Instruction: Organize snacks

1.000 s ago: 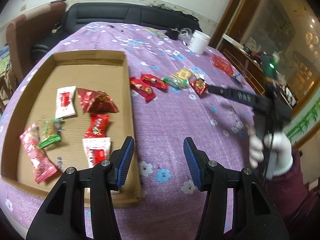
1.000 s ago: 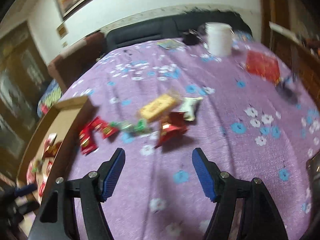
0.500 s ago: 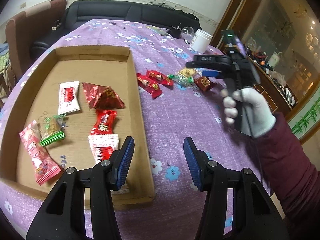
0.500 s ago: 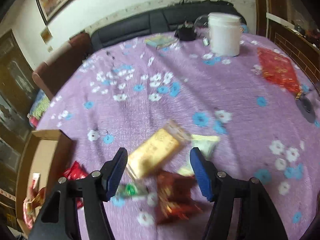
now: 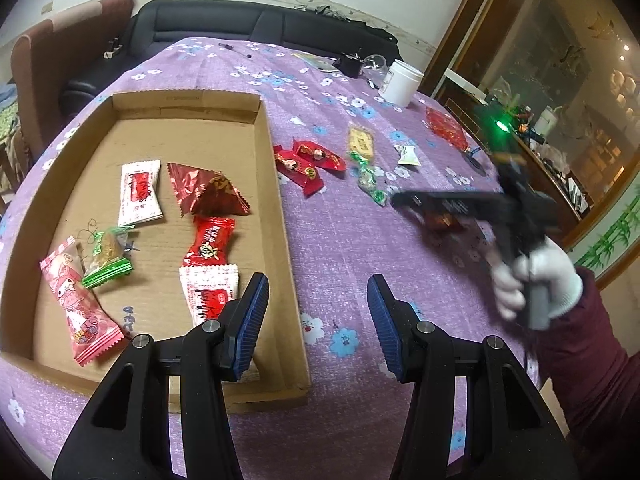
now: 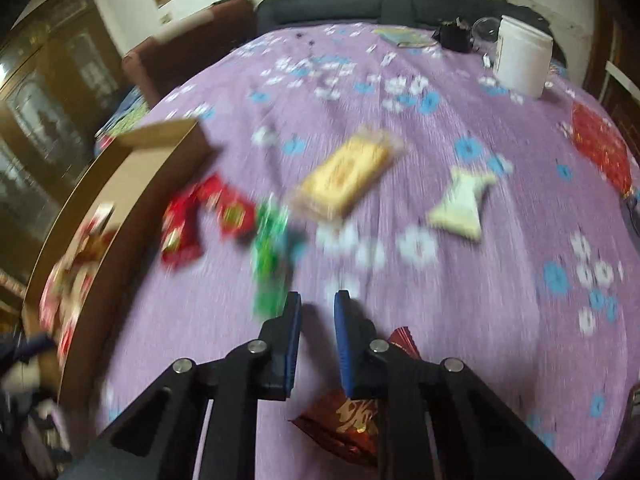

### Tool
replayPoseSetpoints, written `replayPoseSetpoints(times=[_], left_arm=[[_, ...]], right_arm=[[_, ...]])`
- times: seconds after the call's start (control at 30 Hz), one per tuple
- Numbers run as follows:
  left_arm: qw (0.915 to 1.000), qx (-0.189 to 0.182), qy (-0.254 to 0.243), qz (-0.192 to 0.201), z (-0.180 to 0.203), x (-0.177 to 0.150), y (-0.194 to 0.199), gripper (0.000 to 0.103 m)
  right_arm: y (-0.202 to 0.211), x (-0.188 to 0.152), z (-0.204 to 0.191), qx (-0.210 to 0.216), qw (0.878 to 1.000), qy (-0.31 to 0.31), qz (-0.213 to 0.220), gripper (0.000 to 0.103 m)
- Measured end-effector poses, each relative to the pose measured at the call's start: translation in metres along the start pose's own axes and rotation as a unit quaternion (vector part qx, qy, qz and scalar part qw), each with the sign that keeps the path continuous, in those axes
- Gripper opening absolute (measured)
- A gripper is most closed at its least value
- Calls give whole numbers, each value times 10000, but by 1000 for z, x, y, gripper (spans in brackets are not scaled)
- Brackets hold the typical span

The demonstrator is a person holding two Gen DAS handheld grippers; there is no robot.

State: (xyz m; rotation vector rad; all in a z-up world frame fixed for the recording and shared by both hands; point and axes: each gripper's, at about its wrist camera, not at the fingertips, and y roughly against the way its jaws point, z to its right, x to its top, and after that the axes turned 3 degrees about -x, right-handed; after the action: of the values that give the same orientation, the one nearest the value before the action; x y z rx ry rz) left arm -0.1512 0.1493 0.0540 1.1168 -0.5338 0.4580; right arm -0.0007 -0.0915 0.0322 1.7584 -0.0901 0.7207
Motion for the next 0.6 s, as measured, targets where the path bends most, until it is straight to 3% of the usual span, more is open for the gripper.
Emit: replayPoseSetpoints(times=[0.1, 0.17, 0.23, 0.27, 0.4, 0.53, 0.6], left_arm=[[10000, -62, 1, -58, 5, -1, -5, 51], [9999, -107, 5, -109, 7, -1, -8, 51], [9999, -59, -24, -115, 12, -1, -10, 53], [9999, -45, -28, -118, 13, -1, -10, 54], [9998, -173, 70, -97, 14, 3, -8, 54], [9996, -256, 15, -81, 23, 12, -11, 54], [9995, -296, -53, -83, 30, 18, -15, 54]], right_arm=[[22, -22, 9, 286, 9995, -83, -38, 22], [38, -28, 21, 374, 9984, -354, 225, 37], [54, -35, 28, 168, 9977, -398, 527, 53], [60, -39, 30, 5, 9971, -394, 647, 56], [62, -48, 30, -101, 9972, -329, 665, 56], [49, -55, 20, -589, 9967, -40, 561, 58], [48, -58, 16, -739, 9955, 61, 587, 43]])
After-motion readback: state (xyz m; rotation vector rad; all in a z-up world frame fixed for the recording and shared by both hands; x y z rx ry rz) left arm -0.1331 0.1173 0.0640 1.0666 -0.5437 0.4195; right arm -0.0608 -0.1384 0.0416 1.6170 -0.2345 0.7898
